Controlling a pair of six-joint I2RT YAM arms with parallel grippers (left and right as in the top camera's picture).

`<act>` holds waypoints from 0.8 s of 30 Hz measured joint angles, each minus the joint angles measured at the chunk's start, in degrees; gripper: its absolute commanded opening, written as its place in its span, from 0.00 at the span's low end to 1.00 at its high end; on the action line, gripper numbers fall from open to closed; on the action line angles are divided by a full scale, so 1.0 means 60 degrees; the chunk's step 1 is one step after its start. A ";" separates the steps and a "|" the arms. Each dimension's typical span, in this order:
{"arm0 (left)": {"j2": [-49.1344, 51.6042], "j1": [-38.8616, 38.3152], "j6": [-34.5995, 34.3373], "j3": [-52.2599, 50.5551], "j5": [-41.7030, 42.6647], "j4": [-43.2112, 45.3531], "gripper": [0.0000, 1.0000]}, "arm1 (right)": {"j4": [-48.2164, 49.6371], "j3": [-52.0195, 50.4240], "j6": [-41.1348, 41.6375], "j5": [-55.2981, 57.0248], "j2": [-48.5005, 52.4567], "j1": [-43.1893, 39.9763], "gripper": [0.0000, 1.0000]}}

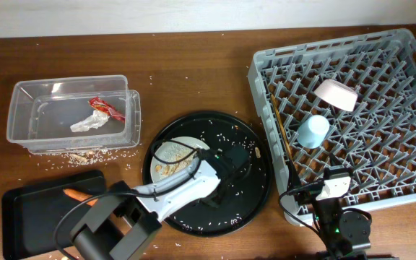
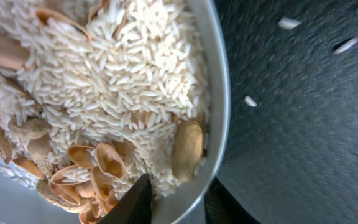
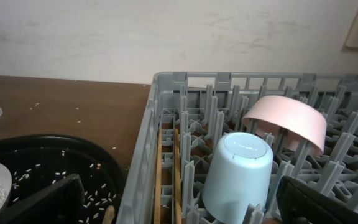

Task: Sort waste into correct bins and load items into the dishwasher rack
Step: 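Lift the white plate and carry it toward the black rectangular tray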

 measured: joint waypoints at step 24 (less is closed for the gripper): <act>-0.0160 0.0018 0.0495 -0.0608 0.0240 0.0918 0.00 | 0.0000 0.0000 0.0007 0.0000 0.0000 0.0000 0.98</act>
